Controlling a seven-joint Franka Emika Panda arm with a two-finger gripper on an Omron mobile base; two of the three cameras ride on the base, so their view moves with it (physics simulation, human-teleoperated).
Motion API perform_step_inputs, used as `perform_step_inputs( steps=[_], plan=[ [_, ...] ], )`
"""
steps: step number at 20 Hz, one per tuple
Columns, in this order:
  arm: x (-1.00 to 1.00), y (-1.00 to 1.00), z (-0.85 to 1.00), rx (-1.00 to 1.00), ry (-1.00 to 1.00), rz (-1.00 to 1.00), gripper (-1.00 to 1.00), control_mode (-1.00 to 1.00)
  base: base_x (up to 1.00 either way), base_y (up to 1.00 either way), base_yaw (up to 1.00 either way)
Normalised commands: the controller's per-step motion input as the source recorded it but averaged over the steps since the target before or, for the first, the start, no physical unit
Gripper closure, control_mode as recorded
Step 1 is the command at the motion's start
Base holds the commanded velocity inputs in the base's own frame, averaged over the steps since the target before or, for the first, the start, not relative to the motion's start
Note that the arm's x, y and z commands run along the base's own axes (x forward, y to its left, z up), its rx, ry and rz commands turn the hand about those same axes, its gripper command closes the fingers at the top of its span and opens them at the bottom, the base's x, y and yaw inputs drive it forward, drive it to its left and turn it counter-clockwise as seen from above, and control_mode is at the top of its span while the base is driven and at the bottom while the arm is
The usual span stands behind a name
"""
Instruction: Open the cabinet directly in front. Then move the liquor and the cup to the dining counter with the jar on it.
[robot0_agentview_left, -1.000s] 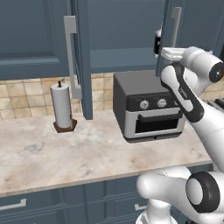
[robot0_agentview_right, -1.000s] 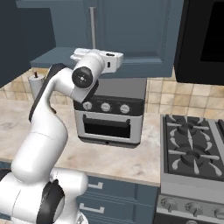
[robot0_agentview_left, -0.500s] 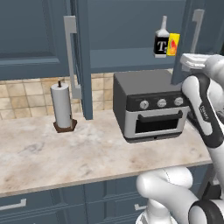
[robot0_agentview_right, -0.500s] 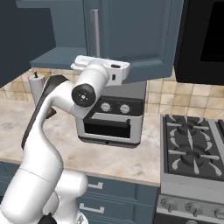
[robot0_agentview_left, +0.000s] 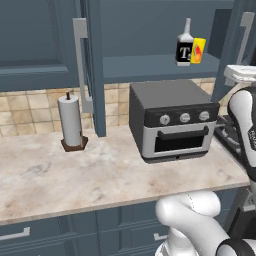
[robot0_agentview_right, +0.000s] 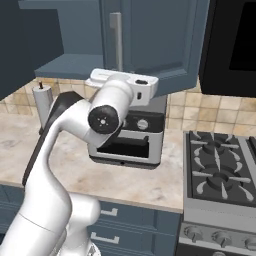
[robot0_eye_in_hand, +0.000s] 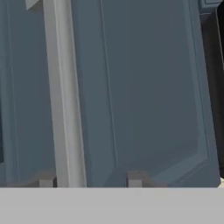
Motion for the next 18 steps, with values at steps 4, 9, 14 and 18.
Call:
perform_step_inputs(
  steps=[4,9,14,18],
  plan=[
    [-0.3,0.0,0.0,0.0,-0.03,0.0,-1.0,-1.0,0.0,0.0,0.0],
    [-0.98,0.0,0.01,0.0,-0.15,0.0,-1.0,-1.0,0.0,0.0,0.0],
    [-0.61,0.48,0.01,-0.1,-0.08,0.0,-1.0,-1.0,0.0,0.0,0.0],
    [0.03,1.0,0.0,-0.3,0.0,-0.12,-1.0,-1.0,0.0,0.0,0.0]
  ],
)
